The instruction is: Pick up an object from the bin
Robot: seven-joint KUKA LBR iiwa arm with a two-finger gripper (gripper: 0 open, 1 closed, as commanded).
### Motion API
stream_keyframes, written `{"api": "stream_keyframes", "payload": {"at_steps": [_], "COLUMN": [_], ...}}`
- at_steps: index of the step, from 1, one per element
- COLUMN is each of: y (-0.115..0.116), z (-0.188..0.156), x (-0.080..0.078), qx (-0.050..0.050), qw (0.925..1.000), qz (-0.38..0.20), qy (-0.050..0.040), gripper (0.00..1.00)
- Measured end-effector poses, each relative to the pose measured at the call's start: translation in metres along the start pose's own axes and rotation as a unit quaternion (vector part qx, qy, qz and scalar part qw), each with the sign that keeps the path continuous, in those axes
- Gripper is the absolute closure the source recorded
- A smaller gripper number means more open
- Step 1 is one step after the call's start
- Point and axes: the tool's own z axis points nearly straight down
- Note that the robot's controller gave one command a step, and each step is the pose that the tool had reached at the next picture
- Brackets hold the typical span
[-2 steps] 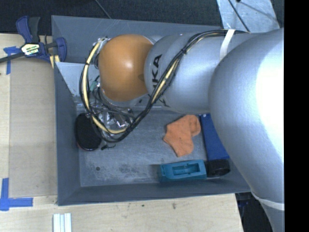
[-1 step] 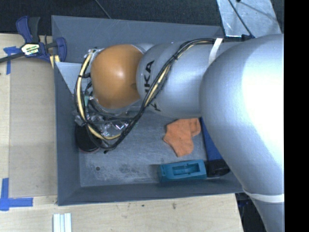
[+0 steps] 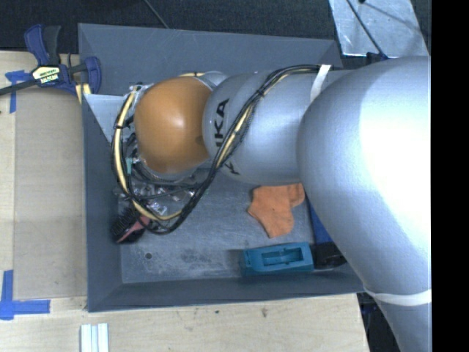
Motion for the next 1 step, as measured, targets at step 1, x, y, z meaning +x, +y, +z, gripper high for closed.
{"api": "stream_keyframes", "payload": {"at_steps": [1], "y": [0.0000], "z": [0.0000], "x": [0.0000], "qx": [0.000], "qw": [1.0000], "qz": [0.000], "qy": [0.0000], "gripper": [1.00]}}
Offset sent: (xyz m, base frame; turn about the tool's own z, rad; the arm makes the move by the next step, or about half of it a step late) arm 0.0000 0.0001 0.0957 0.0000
